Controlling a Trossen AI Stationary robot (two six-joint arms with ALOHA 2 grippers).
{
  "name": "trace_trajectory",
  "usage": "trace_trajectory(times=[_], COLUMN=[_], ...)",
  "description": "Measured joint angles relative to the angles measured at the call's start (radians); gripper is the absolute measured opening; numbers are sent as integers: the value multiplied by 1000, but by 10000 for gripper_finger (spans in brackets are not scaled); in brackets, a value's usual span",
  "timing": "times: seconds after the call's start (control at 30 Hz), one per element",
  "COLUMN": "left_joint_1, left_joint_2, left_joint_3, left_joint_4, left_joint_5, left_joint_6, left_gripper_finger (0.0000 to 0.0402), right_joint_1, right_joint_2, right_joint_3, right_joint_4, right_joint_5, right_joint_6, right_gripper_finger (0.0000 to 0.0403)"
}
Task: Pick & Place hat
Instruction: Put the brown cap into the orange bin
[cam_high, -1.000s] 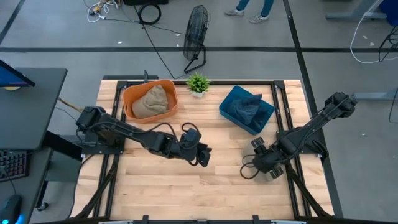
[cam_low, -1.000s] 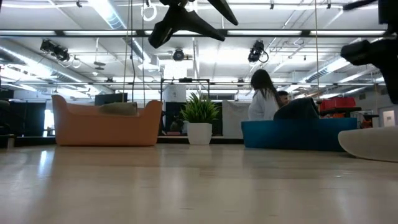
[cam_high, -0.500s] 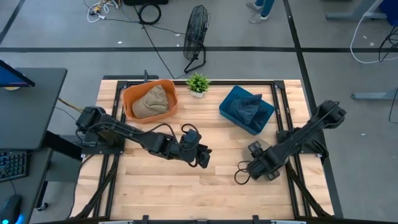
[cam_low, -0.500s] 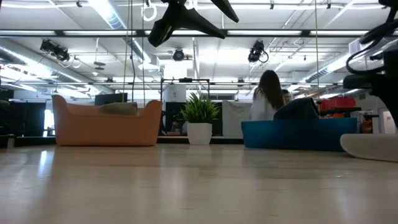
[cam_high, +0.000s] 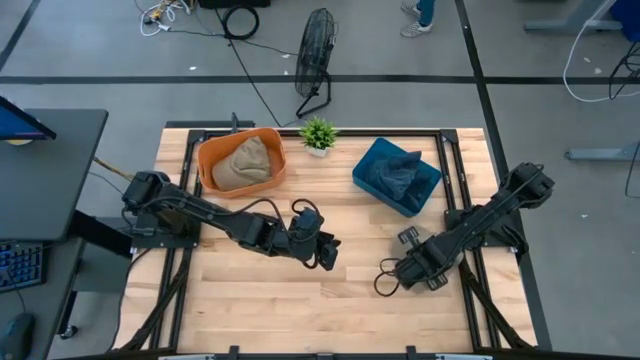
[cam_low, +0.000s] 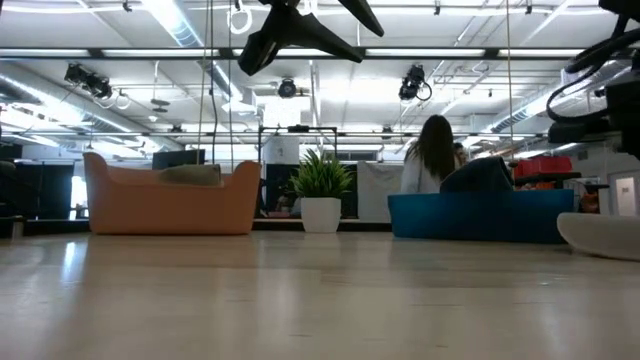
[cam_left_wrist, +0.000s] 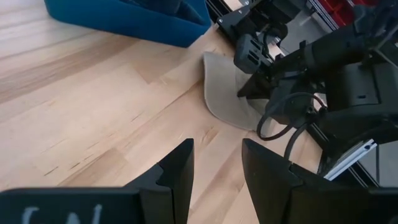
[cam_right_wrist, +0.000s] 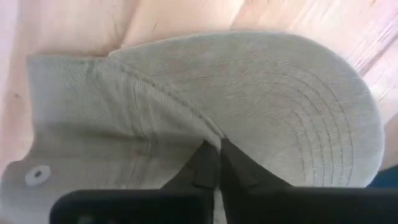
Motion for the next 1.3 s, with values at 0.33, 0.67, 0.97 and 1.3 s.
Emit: trace_trajectory(times=[0.33, 0.67, 0.97, 1.3], left_joint_1=[0, 0, 0, 31], left_joint_2=[0, 0, 0, 0], left_joint_3=[0, 0, 0, 0], left_joint_4=[0, 0, 0, -10], left_joint_5=[0, 0, 0, 2], left_joint_6=[-1, -28, -54, -279], left_gripper_finger=[138, 138, 138, 138], right_joint_1=[1, 0, -5, -3], right_joint_2=[2, 1, 1, 1], right_joint_3=[113, 291, 392, 409], right_joint_4=[5, 3, 1, -3], right_joint_5=[-12, -10, 35, 133], right_joint_6=[24, -82, -231, -376], right_gripper_finger=[6, 2, 1, 1])
